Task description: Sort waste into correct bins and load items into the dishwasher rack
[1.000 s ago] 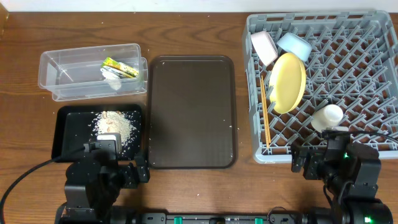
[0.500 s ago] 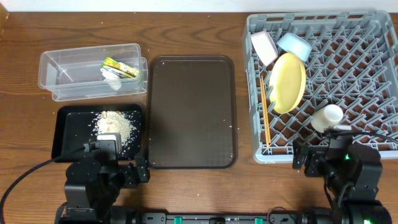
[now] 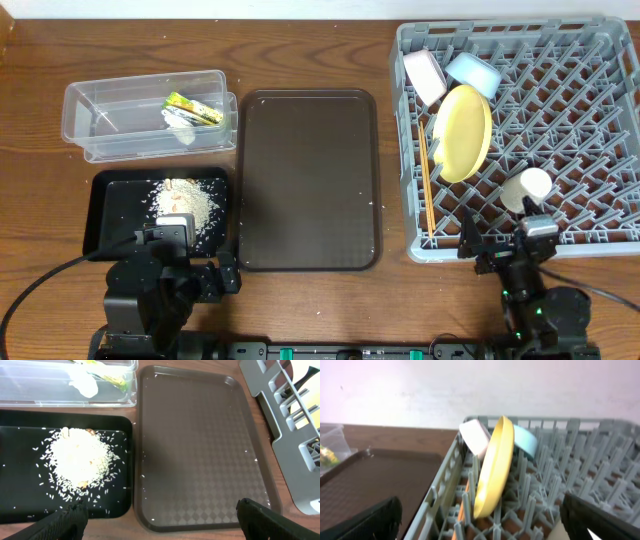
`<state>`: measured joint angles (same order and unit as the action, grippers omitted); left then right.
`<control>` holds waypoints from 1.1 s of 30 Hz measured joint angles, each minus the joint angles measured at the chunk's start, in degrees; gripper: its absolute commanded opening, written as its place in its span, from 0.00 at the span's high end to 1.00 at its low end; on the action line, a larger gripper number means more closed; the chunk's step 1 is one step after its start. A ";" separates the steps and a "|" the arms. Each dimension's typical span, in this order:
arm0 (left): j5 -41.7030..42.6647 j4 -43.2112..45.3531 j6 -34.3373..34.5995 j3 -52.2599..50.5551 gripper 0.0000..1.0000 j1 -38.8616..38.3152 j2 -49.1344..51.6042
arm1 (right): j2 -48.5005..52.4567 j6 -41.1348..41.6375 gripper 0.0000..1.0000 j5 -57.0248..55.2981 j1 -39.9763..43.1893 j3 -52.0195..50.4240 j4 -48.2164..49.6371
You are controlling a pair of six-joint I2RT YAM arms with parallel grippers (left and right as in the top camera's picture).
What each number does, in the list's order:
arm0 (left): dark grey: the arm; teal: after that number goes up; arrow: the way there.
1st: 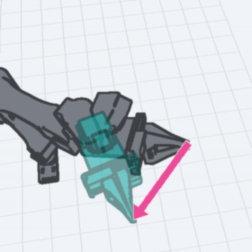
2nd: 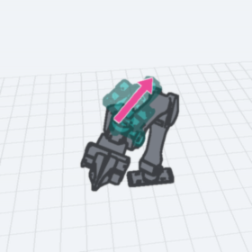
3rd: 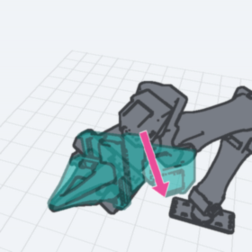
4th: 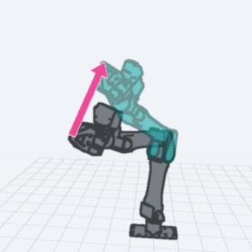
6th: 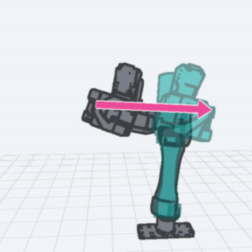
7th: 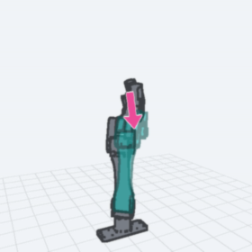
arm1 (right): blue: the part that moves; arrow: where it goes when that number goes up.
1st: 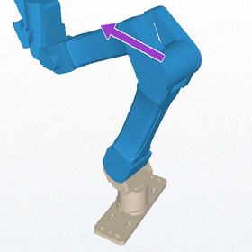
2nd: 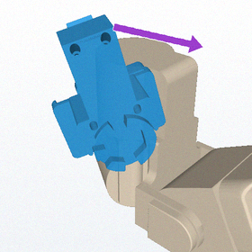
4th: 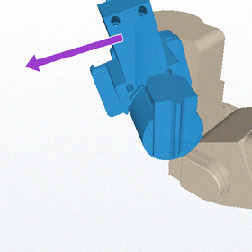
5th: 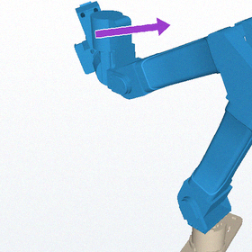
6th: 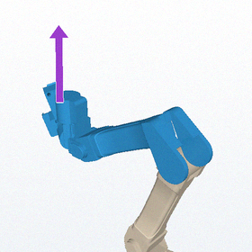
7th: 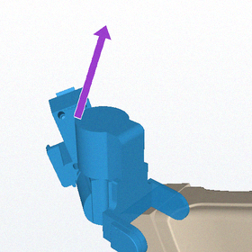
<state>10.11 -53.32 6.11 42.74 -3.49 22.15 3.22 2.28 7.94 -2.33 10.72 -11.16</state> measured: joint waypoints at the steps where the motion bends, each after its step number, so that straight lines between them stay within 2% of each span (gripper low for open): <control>1: 0.00 0.02 0.00 0.00 0.03 0.00 0.02 | -1.09 0.00 0.01 0.00 -0.02 -1.73 2.25; 7: 0.00 0.02 0.00 -0.02 0.03 0.00 0.00 | -2.40 -0.02 0.01 -0.04 0.00 -9.07 12.22; 12: 0.02 0.00 0.00 -0.02 0.02 0.00 0.02 | -2.51 -4.72 0.01 0.83 0.00 -10.32 7.80; 18: 0.00 0.00 0.00 -0.02 0.02 0.00 0.00 | -2.56 -9.03 0.01 1.51 0.00 -10.32 7.93; 33: 0.00 0.00 0.00 -0.02 0.02 0.00 0.00 | -2.56 -10.32 0.01 1.53 0.00 -10.32 7.93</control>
<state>10.11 -53.32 6.11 42.72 -3.49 22.15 0.67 -8.03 9.47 -2.33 0.40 -3.22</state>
